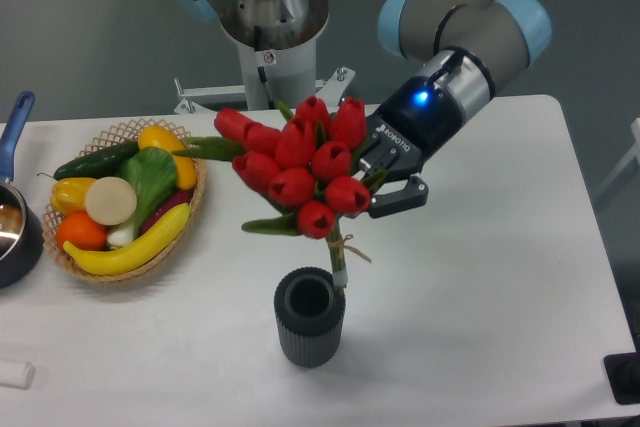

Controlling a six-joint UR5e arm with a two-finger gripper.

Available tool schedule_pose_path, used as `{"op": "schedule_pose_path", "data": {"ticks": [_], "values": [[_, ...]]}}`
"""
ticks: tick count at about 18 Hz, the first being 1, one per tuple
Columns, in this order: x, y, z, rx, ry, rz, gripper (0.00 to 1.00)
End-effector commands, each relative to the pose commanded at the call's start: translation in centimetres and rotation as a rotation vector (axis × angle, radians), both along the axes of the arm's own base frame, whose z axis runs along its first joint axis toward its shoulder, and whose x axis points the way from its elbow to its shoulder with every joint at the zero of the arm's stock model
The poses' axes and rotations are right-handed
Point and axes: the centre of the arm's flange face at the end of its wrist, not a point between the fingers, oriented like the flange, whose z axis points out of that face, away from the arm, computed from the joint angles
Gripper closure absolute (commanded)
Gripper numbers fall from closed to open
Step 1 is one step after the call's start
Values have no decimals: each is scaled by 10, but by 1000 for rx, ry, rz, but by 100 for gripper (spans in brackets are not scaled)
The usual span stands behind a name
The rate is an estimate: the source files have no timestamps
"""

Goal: Insert the flowers into the vase
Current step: 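Lower the tulip stems down into the grey vase opening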

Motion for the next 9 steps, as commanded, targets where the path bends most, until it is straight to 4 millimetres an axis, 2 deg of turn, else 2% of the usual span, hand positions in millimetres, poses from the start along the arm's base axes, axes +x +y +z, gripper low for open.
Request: {"op": "schedule_pose_path", "data": {"ticks": [7, 9], "values": [[3, 7, -24, -19, -42, -13, 69], [6, 8, -24, -20, -43, -18, 69]]}}
